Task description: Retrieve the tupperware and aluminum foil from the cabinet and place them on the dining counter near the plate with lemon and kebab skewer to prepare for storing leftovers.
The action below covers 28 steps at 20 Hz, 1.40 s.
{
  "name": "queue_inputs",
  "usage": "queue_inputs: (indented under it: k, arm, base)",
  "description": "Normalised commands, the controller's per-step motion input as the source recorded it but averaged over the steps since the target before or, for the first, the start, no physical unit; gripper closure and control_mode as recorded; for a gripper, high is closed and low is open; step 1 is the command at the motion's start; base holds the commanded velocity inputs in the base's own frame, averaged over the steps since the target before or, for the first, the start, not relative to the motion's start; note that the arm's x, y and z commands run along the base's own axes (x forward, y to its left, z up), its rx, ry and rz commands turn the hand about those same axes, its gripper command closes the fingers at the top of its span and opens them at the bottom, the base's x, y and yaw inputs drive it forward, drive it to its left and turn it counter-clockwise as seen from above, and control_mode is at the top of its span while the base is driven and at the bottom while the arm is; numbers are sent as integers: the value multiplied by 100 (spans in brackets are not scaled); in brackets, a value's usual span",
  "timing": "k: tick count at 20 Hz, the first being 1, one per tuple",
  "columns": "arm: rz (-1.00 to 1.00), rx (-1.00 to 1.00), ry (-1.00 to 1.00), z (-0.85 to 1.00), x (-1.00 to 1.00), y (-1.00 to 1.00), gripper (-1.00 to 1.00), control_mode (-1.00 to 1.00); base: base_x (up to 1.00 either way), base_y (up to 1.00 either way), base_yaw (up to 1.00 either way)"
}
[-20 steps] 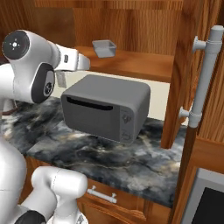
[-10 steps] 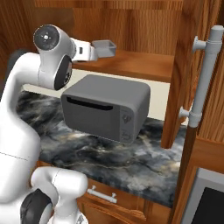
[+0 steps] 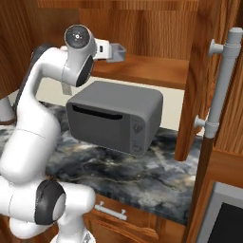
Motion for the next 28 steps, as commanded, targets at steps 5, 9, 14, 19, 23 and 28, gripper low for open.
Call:
queue_inputs:
  k: [5,9,14,19,23,28]
  arm:
    - [13,0,0,0,72,0,-100,-100]
    - [12,-1,0,0,67,0,-100,-100]
    - [10,-8,0,0,62,9,-100,-100]
    - [4,-7,1,0,64,2,-100,-100]
    - [0,-3,4,-1,64,0,-100,-100]
    - [0,-1,6,-12,68,0,-100,-100]
  base:
    - [0,0,0]
    - [0,0,0]
    - [0,0,0]
    - [0,0,0]
    - [0,0,0]
    - [0,0,0]
